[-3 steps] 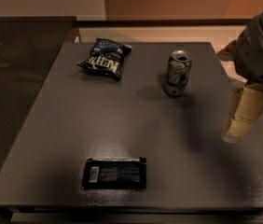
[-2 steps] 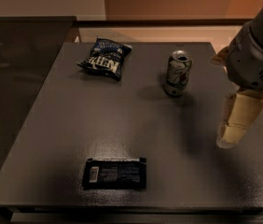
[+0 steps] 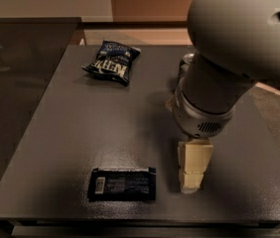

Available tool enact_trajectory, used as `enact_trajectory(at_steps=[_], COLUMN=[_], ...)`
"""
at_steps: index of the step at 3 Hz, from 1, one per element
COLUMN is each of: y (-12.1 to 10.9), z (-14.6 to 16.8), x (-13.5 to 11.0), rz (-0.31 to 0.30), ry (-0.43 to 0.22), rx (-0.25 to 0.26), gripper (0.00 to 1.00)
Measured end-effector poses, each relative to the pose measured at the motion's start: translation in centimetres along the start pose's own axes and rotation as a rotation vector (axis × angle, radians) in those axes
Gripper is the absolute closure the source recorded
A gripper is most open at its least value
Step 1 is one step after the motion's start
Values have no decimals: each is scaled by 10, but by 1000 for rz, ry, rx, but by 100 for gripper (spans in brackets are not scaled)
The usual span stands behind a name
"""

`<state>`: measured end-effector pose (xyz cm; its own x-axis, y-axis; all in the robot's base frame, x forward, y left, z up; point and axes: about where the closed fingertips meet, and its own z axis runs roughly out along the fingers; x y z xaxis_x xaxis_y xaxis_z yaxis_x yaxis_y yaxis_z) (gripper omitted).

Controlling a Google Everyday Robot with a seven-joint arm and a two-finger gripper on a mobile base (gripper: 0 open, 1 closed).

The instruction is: Pick rxbar blueberry

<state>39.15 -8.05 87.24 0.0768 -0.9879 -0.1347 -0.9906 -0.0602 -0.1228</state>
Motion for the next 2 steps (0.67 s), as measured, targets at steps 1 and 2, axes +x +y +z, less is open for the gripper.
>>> enact_trajectory(at_steps=[1, 2], y=[14, 30], z=[34, 48], x=[-25, -47], rz=[-53, -76], ry=[23, 33], rx=[-47, -79], gripper=[0, 0])
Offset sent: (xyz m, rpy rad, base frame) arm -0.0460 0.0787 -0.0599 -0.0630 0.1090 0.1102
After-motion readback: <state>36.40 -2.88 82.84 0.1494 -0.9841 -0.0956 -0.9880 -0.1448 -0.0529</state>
